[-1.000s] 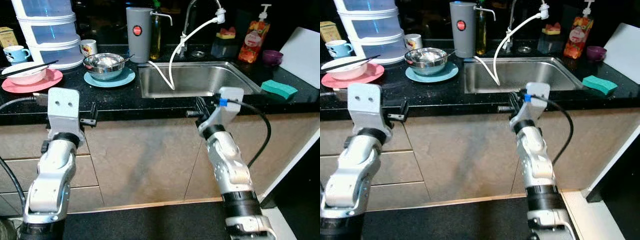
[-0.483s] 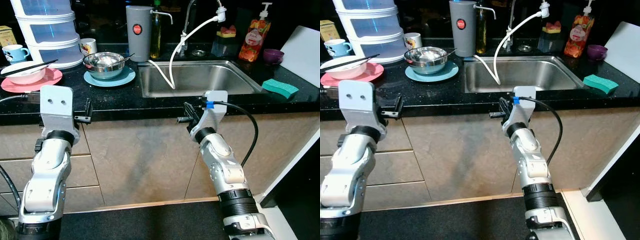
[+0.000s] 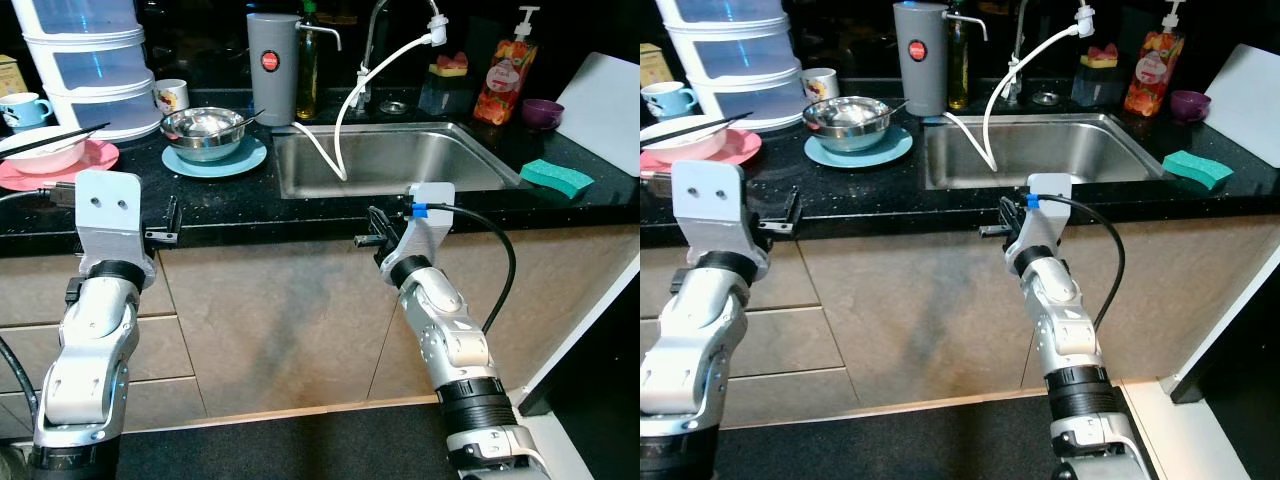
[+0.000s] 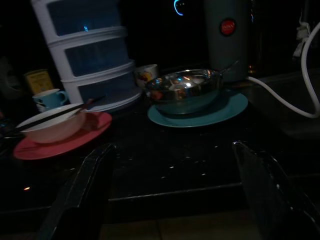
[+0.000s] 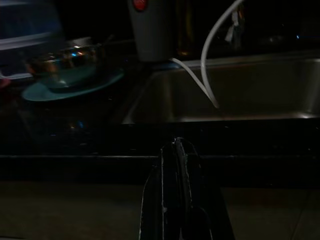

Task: Kitchen organization

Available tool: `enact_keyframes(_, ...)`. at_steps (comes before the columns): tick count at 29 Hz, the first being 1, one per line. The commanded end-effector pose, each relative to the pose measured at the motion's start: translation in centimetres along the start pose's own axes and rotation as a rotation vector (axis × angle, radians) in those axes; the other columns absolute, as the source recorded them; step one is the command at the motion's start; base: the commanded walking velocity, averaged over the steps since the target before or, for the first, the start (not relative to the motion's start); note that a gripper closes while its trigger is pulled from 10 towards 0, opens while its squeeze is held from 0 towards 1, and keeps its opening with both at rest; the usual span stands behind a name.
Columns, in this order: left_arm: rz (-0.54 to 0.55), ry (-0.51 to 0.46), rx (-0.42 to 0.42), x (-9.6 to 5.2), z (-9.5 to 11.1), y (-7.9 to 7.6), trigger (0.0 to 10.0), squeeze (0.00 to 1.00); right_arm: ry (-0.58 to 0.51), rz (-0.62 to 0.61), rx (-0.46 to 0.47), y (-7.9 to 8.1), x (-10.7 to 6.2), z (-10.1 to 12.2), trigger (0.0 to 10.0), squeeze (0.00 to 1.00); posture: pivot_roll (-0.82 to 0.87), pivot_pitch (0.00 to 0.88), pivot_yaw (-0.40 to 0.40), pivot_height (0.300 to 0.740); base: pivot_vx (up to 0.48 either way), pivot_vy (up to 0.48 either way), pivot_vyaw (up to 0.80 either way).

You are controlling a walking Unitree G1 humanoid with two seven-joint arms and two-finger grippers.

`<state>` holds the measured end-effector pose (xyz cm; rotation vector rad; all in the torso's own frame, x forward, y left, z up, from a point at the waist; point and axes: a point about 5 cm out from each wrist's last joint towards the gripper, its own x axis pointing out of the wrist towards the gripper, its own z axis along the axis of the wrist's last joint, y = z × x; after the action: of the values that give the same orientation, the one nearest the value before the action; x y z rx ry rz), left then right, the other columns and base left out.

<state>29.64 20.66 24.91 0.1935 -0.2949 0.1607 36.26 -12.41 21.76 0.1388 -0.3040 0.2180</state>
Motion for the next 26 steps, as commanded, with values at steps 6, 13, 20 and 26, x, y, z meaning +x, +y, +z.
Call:
enact_keyframes(6, -0.007, -0.010, 0.002, -0.09, 0.12, -0.05, 10.0, 0.00, 0.005, -0.015, 0.011, -0.26, 0.07, -0.17, 10.0, 0.00, 0.03, 0.035, -0.003, 0.740, 0.371, 0.000, 0.00)
enact_keyframes(13, -0.022, -0.013, 0.005, -0.07, 0.24, -0.30, 10.0, 0.00, 0.005, -0.020, 0.019, -0.25, 0.00, -0.25, 10.0, 0.00, 0.03, 0.041, -0.001, 0.740, 0.369, 0.000, 0.00)
enact_keyframes(20, -0.027, -0.013, 0.006, -0.15, 0.28, -0.41, 10.0, 0.00, 0.005, -0.020, 0.023, -0.21, 0.02, -0.29, 10.0, 0.00, 0.03, 0.040, 0.000, 0.740, 0.370, 0.000, 0.00)
enact_keyframes(26, -0.038, -0.016, 0.009, -0.19, 0.38, -0.71, 10.0, 0.00, 0.007, -0.016, 0.010, -0.17, 0.07, -0.27, 10.0, 0.00, 0.03, 0.039, 0.001, 0.740, 0.368, 0.000, 0.00)
